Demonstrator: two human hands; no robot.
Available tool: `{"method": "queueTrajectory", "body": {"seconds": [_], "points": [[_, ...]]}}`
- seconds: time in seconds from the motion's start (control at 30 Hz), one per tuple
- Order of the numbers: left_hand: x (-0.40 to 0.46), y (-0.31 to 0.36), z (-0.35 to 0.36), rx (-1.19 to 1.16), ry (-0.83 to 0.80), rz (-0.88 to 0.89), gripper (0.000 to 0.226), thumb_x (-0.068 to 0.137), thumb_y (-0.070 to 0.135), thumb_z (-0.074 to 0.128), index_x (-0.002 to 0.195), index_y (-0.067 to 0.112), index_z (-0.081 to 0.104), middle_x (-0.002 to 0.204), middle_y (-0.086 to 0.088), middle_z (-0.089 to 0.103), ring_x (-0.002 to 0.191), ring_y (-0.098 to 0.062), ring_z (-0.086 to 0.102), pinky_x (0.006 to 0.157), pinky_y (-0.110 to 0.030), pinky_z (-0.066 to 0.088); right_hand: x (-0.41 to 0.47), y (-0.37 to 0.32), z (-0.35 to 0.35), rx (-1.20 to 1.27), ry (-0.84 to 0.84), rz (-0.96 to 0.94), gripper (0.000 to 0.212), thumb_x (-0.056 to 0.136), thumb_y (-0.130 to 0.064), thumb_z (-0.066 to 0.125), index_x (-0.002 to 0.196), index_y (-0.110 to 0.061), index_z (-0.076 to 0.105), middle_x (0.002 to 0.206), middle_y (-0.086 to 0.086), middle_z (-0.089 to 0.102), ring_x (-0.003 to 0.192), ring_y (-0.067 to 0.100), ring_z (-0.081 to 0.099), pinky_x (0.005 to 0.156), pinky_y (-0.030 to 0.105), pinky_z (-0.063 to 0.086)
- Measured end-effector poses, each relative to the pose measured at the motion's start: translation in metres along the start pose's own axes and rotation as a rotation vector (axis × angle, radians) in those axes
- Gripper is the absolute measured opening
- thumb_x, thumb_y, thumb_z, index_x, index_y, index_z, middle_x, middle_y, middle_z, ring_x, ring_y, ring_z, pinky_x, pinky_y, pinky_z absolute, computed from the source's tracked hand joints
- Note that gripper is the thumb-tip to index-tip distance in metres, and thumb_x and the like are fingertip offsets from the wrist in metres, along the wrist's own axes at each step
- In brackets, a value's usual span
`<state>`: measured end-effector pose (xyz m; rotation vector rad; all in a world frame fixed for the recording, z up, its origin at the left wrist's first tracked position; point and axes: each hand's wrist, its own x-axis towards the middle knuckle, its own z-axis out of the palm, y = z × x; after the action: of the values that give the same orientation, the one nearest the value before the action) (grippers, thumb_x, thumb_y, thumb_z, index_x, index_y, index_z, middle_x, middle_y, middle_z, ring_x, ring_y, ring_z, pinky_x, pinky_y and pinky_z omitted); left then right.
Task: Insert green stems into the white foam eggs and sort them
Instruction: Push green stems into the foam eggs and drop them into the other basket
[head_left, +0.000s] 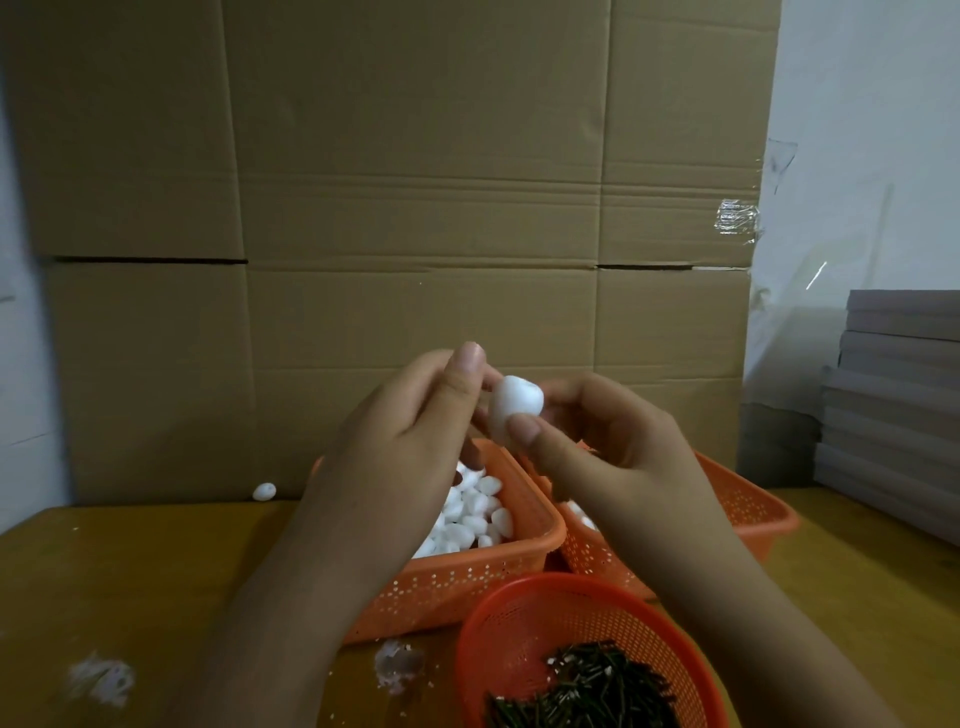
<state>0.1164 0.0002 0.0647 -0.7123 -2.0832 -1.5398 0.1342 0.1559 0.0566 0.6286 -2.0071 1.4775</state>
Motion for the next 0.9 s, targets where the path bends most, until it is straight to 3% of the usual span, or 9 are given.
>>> {"method": "queueTrajectory", "body": {"seconds": [0.1,0.2,0.3,0.37,0.47,0.57,0.67,0.77,0.9], "points": [[0.002,0.001,0.0,-0.036,-0.044,0.046,0.021,0.091,0.045,0.046,0.101,0.047,0.064,0.099,0.019,0.068,0.092,0.0,0.065,0.081,-0.032,0.051,0.003,0.005,-0.003,0.092,-0.001,0.104,0.024,0.078,-0.046,0.066,0.078,-0.022,0.07,0.071,0.002,0.064,0.064,0.01,0.06,0.06,0.024,0.051],[0.001,0.003,-0.001,0.003,-0.117,0.125,0.032,0.079,0.036,0.057,0.108,0.051,0.06,0.11,0.025,0.062,0.105,0.005,0.06,0.084,-0.026,0.049,0.005,0.009,-0.005,0.29,-0.046,0.207,0.028,0.081,-0.041,0.058,0.075,-0.016,0.069,0.069,0.002,0.059,0.062,0.011,0.057,0.055,0.021,0.048],[-0.001,0.006,0.0,0.101,-0.155,0.211,0.042,0.076,0.031,0.062,0.112,0.051,0.058,0.117,0.031,0.056,0.115,0.007,0.052,0.086,-0.021,0.048,0.011,0.013,-0.003,0.419,-0.069,0.338,0.032,0.08,-0.046,0.058,0.074,-0.018,0.073,0.066,0.003,0.058,0.058,0.014,0.055,0.049,0.027,0.045],[-0.002,0.009,0.001,0.147,-0.151,0.242,0.039,0.077,0.03,0.063,0.109,0.052,0.06,0.115,0.033,0.057,0.111,0.007,0.055,0.086,-0.022,0.048,0.015,0.015,0.0,0.424,-0.099,0.409,0.037,0.078,-0.051,0.056,0.075,-0.019,0.074,0.06,0.001,0.057,0.054,0.015,0.054,0.047,0.028,0.043],[0.0,0.008,0.002,0.111,-0.093,0.208,0.024,0.081,0.035,0.068,0.1,0.05,0.064,0.099,0.028,0.066,0.094,0.003,0.064,0.08,-0.027,0.051,0.015,0.016,0.0,0.428,-0.163,0.426,0.054,0.081,-0.054,0.05,0.09,-0.005,0.07,0.059,0.004,0.056,0.053,0.015,0.055,0.046,0.026,0.044],[0.001,0.004,0.001,0.04,-0.009,0.177,0.019,0.08,0.054,0.062,0.094,0.042,0.068,0.092,0.023,0.07,0.09,0.002,0.066,0.078,-0.025,0.05,0.008,0.012,-0.002,0.384,-0.114,0.308,0.045,0.093,-0.048,0.047,0.083,-0.01,0.068,0.067,0.008,0.06,0.056,0.016,0.056,0.049,0.026,0.046],[0.003,0.002,0.0,-0.051,0.032,0.131,0.022,0.086,0.054,0.059,0.1,0.038,0.063,0.085,0.019,0.072,0.079,0.002,0.067,0.073,-0.019,0.05,0.004,0.008,-0.003,0.266,0.002,0.131,0.012,0.092,-0.026,0.061,0.102,-0.022,0.067,0.081,0.002,0.065,0.066,0.017,0.06,0.056,0.026,0.051],[0.003,0.001,0.0,-0.062,0.01,0.092,0.023,0.088,0.046,0.05,0.108,0.039,0.059,0.075,0.015,0.072,0.069,0.0,0.067,0.069,-0.021,0.051,0.002,0.008,-0.001,0.085,-0.001,-0.059,0.035,0.083,-0.019,0.072,0.11,-0.037,0.062,0.098,-0.002,0.062,0.083,0.016,0.064,0.068,0.031,0.056],[0.002,0.0,0.004,-0.08,-0.024,0.078,0.023,0.09,0.046,0.047,0.108,0.04,0.061,0.075,0.01,0.072,0.069,-0.003,0.067,0.07,-0.025,0.051,-0.001,0.009,0.003,-0.199,0.003,-0.228,0.032,0.083,-0.024,0.071,0.112,-0.037,0.061,0.101,-0.007,0.059,0.089,0.013,0.061,0.071,0.023,0.054]]}}
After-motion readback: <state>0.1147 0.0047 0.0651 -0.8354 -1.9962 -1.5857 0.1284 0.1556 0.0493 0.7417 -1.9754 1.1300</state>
